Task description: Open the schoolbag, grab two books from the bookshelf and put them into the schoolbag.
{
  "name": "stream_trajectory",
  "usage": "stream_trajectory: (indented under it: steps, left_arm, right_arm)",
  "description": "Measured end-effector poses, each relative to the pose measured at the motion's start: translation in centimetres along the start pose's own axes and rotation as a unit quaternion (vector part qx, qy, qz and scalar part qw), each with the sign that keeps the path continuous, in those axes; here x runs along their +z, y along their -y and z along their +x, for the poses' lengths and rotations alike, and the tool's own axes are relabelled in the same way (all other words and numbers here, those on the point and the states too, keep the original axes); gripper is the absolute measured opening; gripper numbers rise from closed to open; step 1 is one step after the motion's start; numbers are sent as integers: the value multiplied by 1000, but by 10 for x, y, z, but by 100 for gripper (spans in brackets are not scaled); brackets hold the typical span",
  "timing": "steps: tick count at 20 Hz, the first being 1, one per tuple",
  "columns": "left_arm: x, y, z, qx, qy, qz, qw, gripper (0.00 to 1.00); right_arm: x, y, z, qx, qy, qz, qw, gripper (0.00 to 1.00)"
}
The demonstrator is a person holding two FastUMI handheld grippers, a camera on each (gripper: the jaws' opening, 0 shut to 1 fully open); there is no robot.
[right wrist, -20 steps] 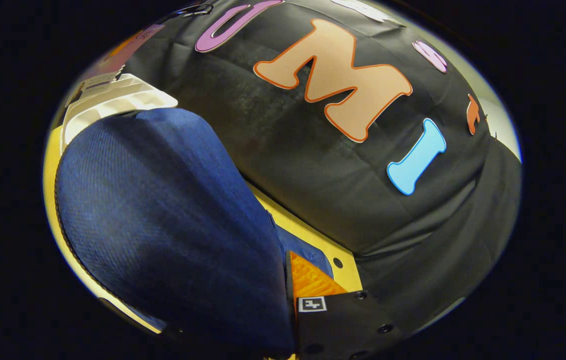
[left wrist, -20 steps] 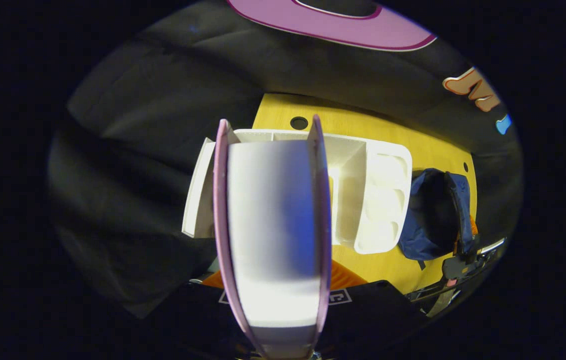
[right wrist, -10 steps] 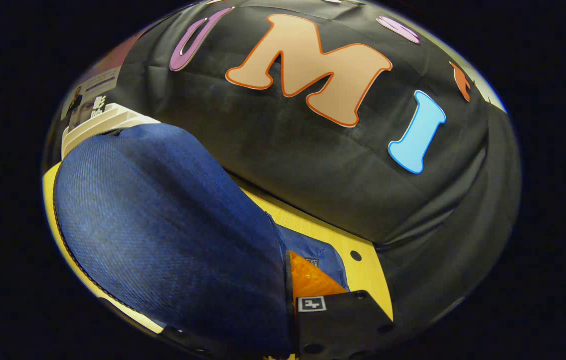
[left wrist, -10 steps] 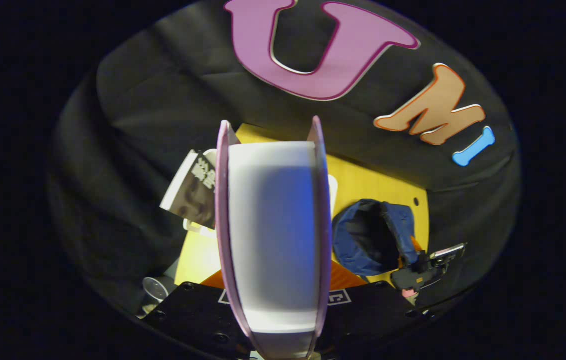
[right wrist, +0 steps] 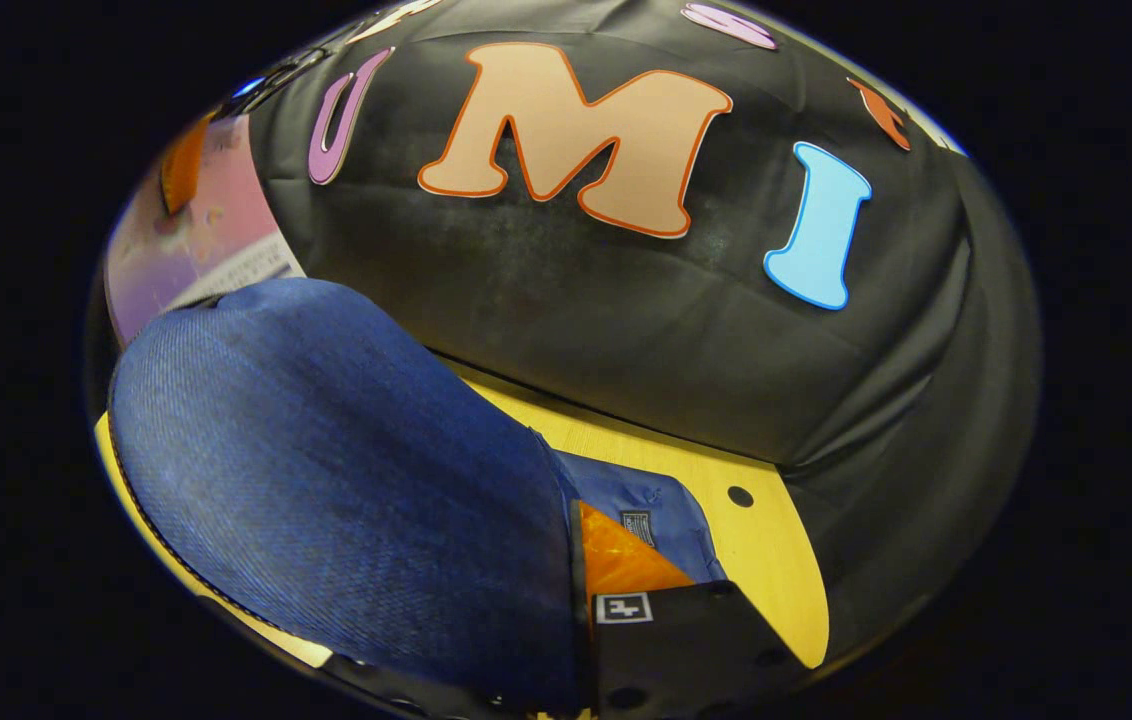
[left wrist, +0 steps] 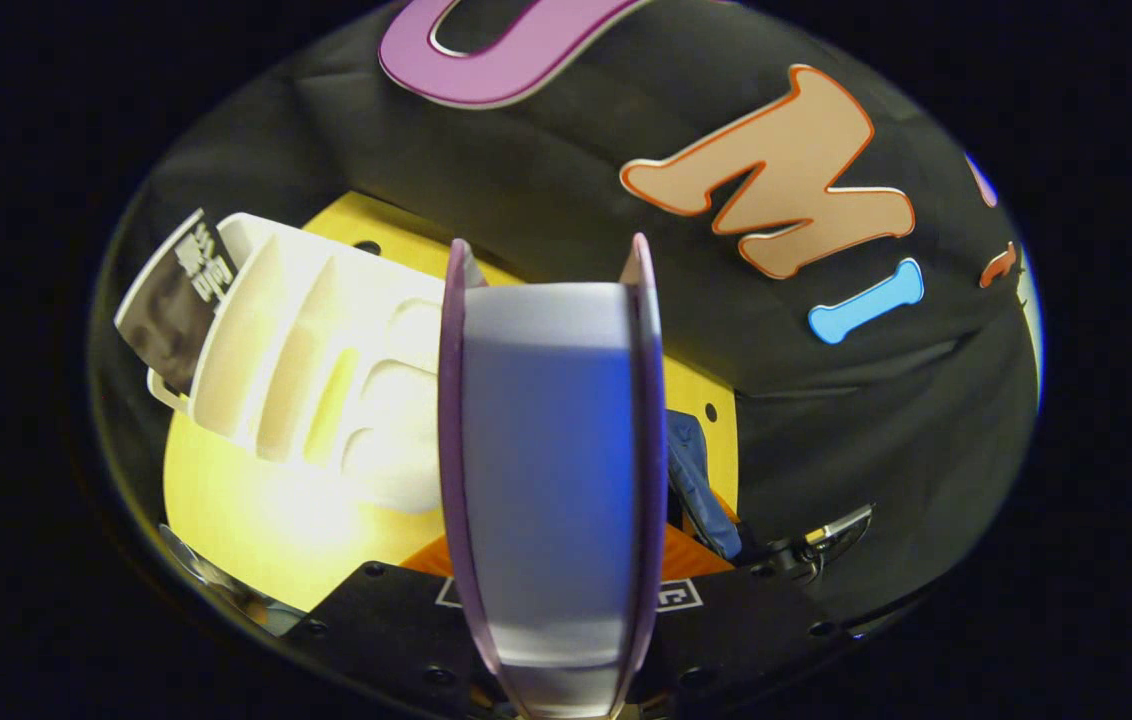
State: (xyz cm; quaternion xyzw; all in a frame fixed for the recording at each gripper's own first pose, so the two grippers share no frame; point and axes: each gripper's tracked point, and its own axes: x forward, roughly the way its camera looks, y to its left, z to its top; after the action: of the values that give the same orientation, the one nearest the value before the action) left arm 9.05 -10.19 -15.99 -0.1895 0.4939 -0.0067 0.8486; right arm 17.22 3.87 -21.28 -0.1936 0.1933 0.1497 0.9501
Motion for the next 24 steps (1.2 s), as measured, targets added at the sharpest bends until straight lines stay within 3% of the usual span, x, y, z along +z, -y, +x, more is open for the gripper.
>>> stream_trajectory:
  steps: [10, 16, 24]
  left_arm:
    - [-67, 36, 143, -111, 15, -6, 994, 41]
    - [-87, 63, 218, -180, 13, -47, 982, 40]
    - [-110, 92, 260, -252, 19, -67, 965, 40]
  right_arm:
    - [5, 2, -1, 15, 15, 12, 1000, 7]
    - [11, -7, -6, 33, 32, 20, 999, 8]
    - [15, -17, -5, 37, 56, 29, 997, 7]
